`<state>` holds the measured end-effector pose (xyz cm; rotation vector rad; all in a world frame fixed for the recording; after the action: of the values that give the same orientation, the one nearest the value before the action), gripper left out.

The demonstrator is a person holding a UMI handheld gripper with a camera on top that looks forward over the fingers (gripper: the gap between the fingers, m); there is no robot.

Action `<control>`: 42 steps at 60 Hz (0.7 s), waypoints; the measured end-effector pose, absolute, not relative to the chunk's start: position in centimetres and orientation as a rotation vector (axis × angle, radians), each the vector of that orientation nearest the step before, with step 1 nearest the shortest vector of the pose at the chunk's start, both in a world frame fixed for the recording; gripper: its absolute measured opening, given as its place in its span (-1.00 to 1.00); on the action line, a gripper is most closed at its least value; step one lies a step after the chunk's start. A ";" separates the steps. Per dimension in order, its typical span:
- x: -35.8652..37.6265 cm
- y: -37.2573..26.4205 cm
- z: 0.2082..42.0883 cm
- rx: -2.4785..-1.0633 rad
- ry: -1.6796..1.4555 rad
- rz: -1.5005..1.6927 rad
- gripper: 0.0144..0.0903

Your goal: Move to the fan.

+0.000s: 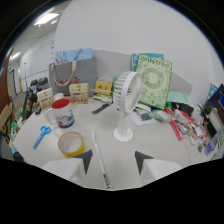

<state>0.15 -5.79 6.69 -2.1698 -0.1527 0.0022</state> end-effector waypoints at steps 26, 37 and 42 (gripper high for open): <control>0.7 0.6 6.4 -2.165 -0.167 0.068 0.84; 0.9 1.2 6.0 -2.173 -0.168 0.071 0.84; 0.9 1.3 5.8 -2.177 -0.166 0.075 0.84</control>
<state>0.92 1.33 5.82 -2.1767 -0.1664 0.0750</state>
